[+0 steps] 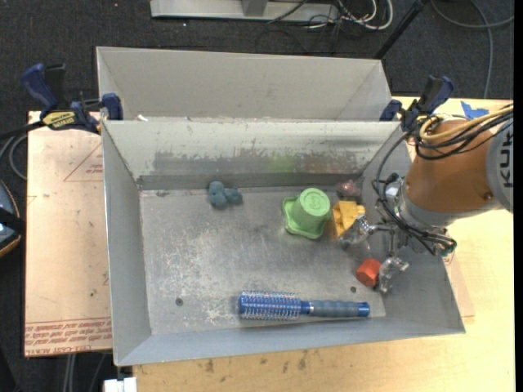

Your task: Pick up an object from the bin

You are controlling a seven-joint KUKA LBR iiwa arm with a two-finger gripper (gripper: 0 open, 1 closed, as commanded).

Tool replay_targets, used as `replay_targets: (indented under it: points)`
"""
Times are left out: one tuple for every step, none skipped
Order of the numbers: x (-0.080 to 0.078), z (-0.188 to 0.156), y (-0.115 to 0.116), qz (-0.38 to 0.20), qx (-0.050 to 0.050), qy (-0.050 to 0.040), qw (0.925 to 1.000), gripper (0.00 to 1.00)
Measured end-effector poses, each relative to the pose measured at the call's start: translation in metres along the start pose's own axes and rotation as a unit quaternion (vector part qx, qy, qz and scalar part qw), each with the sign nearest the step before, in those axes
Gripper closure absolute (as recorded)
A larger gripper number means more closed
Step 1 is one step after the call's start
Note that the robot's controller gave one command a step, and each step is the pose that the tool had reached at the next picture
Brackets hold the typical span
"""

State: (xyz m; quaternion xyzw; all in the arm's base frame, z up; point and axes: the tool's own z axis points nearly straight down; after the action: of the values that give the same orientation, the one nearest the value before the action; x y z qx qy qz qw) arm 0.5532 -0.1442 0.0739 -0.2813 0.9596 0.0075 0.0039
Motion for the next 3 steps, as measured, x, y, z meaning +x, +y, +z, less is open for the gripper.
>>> replay_targets:
  points:
    - [-0.002,0.0,0.003,-0.044,-0.002,0.0007,0.999,0.0]
    - [0.001,-0.002,-0.004,-0.046,0.006,0.0014,0.9989,1.0]
    - [-0.001,-0.023,-0.003,-0.046,0.007,0.0035,0.9989,1.0]
